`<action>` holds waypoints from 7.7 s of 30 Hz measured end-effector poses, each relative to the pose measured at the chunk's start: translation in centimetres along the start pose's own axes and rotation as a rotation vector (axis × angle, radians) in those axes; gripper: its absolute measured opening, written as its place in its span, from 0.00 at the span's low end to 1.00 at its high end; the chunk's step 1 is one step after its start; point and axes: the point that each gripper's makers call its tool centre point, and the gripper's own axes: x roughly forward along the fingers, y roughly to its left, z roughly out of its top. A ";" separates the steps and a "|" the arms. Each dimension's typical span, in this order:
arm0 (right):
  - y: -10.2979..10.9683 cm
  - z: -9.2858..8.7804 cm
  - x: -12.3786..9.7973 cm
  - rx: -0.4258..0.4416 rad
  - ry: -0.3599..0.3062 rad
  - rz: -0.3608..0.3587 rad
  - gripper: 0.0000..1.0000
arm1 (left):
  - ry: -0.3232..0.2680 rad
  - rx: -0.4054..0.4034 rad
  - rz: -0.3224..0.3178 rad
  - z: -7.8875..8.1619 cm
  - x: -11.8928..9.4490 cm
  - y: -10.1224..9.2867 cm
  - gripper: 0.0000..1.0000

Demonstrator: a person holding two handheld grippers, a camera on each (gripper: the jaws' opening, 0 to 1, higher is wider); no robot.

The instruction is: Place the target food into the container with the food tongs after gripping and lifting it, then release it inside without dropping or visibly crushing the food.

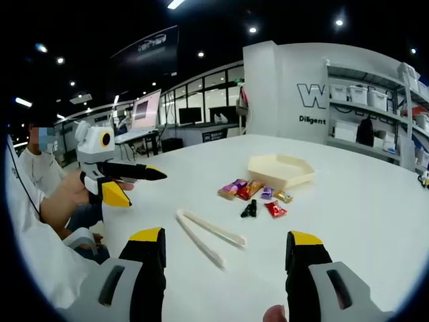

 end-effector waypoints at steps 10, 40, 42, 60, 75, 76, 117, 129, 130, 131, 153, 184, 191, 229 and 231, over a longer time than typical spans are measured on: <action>0.0 0.0 0.0 -0.003 0.000 0.003 0.70 | 0.001 0.002 0.001 0.0 0.0 0.0 0.84; -0.2 -0.3 0.2 -0.001 0.004 0.001 0.68 | 0.005 0.002 0.004 -0.2 -0.2 0.1 0.84; -0.3 -0.3 0.2 -0.002 0.004 0.001 0.68 | 0.005 0.002 0.004 -0.2 -0.2 0.1 0.84; -0.4 -0.3 0.2 -0.006 0.002 0.009 0.67 | 0.010 0.005 0.004 -0.3 -0.1 0.1 0.83; -0.4 -0.4 0.2 -0.010 0.007 0.012 0.67 | 0.018 0.012 0.008 -0.3 0.1 0.2 0.83; -0.4 -0.4 0.2 -0.010 0.007 0.012 0.67 | 0.019 0.013 0.007 -0.3 0.1 0.2 0.83; 0.1 -0.1 0.8 -0.047 0.018 0.039 0.66 | 0.027 0.024 0.022 -0.4 -0.1 0.7 0.82; 0.3 -0.2 1.0 -0.051 0.022 0.047 0.66 | 0.028 0.021 0.024 -0.7 -0.1 0.8 0.82; 0.3 -0.2 1.0 -0.051 0.022 0.047 0.66 | 0.028 0.021 0.025 -0.7 -0.1 0.8 0.82; 0.3 -0.2 1.0 -0.052 0.022 0.048 0.66 | 0.028 0.021 0.025 -0.7 -0.1 0.8 0.82; 0.6 -0.3 1.3 -0.059 0.031 0.063 0.65 | 0.032 0.017 0.024 -1.0 -0.1 1.0 0.82; 1.7 -3.4 4.0 -0.159 0.080 0.246 0.49 | 0.054 0.020 0.021 -1.8 0.1 0.9 0.80; 1.8 -4.1 4.4 -0.164 0.081 0.273 0.34 | 0.058 0.019 0.022 -2.0 0.1 1.0 0.79; 2.2 -5.4 6.0 -0.192 0.106 0.369 0.04 | 0.076 0.027 0.023 -2.3 0.2 1.2 0.77; 2.3 -5.4 6.0 -0.203 0.106 0.370 0.03 | 0.077 0.028 0.023 -2.3 0.2 1.2 0.77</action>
